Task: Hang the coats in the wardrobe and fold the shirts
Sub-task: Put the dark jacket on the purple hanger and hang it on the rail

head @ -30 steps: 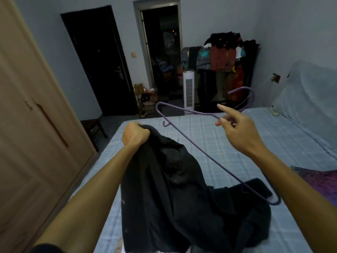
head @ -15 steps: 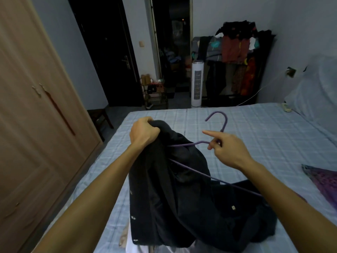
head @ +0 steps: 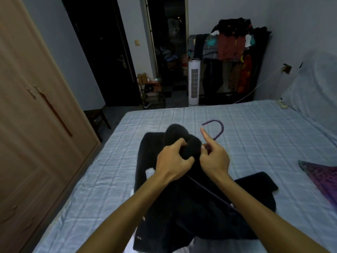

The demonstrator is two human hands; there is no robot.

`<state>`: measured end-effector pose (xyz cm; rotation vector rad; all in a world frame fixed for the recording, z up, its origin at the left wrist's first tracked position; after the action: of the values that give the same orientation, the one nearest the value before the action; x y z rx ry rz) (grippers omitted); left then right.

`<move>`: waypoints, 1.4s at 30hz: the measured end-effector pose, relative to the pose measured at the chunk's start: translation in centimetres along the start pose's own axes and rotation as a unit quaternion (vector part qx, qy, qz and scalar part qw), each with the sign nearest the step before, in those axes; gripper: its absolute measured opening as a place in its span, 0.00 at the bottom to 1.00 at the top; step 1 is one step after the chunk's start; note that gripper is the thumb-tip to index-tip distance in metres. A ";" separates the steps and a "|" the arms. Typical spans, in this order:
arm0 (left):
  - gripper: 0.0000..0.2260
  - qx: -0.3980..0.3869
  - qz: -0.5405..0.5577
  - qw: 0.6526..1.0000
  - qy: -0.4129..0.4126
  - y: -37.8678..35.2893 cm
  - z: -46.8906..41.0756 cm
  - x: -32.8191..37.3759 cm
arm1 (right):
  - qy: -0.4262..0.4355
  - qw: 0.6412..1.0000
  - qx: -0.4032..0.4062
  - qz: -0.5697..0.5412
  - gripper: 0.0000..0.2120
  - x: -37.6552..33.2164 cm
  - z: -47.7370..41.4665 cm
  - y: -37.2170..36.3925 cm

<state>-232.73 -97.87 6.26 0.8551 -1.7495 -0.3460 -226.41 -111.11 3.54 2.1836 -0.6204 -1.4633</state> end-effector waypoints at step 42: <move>0.11 -0.030 -0.208 0.968 0.138 -3.2 -5.3 -16.6 | -0.211 0.940 -0.257 0.076 0.12 27.1 3.5 -19.7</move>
<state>-224.42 -87.62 -5.53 1.1674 -1.2904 -0.5260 -218.06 -111.51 -29.13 1.4072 -0.4569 -1.7819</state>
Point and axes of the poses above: each hand's wrist, its own z-axis away from the middle knuckle, its own y-axis out of the back of the hand, x = y × z, the point moved 10 cm from there along -z, towards the middle knuckle, and after that the axes turned 12 degrees about z, right-handed, at the moved point
